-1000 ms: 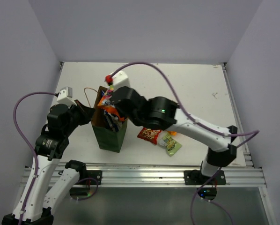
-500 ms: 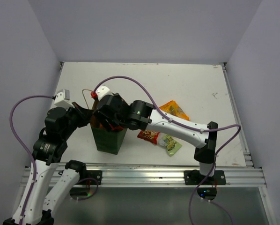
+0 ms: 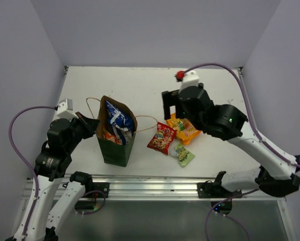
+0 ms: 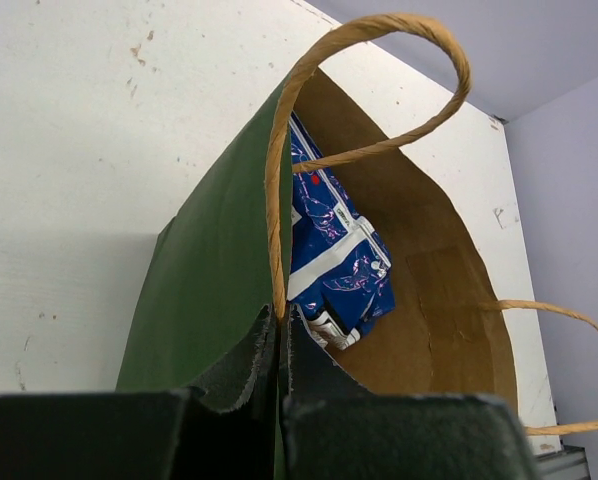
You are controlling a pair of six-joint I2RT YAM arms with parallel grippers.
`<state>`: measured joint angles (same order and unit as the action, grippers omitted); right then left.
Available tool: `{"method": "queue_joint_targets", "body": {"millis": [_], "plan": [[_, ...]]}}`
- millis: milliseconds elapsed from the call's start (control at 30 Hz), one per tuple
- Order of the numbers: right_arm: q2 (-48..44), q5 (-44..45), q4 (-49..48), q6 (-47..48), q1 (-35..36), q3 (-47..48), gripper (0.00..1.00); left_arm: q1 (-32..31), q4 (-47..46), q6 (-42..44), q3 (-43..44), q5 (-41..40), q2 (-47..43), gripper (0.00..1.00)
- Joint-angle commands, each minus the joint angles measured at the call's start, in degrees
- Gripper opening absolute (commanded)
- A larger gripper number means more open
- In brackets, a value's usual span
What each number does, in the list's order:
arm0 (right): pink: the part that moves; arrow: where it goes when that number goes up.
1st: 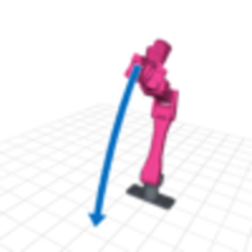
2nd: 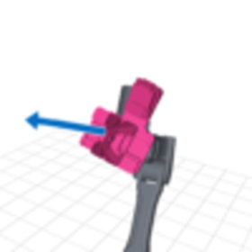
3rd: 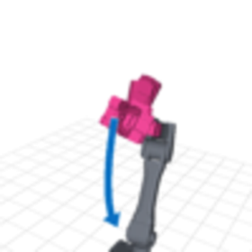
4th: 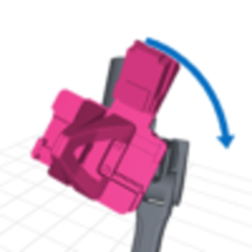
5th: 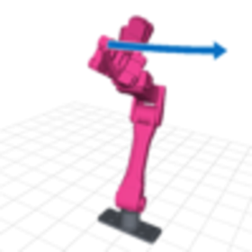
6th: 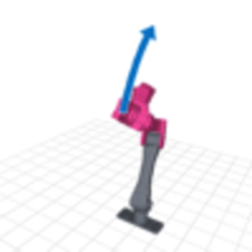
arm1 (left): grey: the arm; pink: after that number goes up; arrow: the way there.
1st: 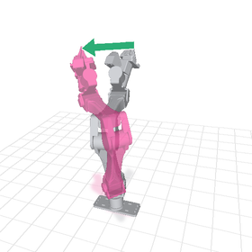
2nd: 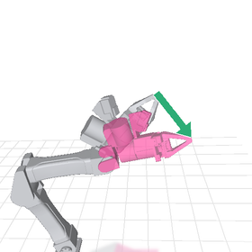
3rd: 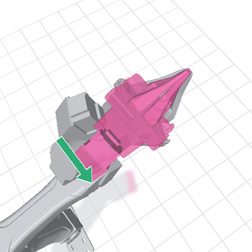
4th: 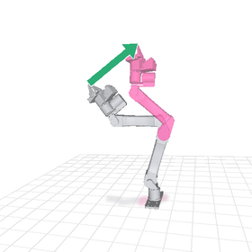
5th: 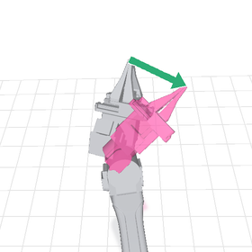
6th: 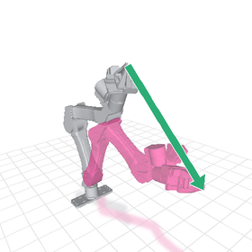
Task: Place the snacks into the paper bag
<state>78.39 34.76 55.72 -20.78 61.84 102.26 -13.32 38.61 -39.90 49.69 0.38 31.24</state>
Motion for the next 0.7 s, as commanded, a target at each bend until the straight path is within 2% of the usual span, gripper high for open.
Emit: {"method": "queue_joint_targets", "body": {"millis": [0,67,167,300,367,533,667], "plan": [[-7.4,-3.5,-7.7,-7.3,-8.9,-22.7,0.99,-0.4,-2.5,-0.5,0.1,-0.1,-0.3,0.0],[-8.3,-6.5,-11.9,-7.7,-12.0,-30.9,0.99,-0.4,-2.2,-0.4,0.3,-0.1,-0.1,0.0],[-6.5,-9.3,-16.8,-7.3,-13.8,-35.6,0.99,-0.4,-1.8,-0.4,0.8,-0.1,0.2,0.0],[-0.8,-6.4,-21.4,-5.9,-16.6,-37.6,0.99,-0.4,-0.9,-0.3,1.6,-0.1,0.3,0.0],[1.4,-5.1,-23.0,-4.8,-20.6,-38.1,0.99,-0.4,-0.3,-0.2,1.9,-1.5,0.1,0.0],[6.4,-8.9,-27.9,-0.6,-29.6,-38.3,0.99,-0.4,2.0,0.3,3.0,-2.4,-0.5,0.0],[12.5,-16.4,-28.5,3.3,-34.8,-37.3,0.99,-0.4,2.3,0.3,3.6,-2.9,-0.3,0.0]]}}
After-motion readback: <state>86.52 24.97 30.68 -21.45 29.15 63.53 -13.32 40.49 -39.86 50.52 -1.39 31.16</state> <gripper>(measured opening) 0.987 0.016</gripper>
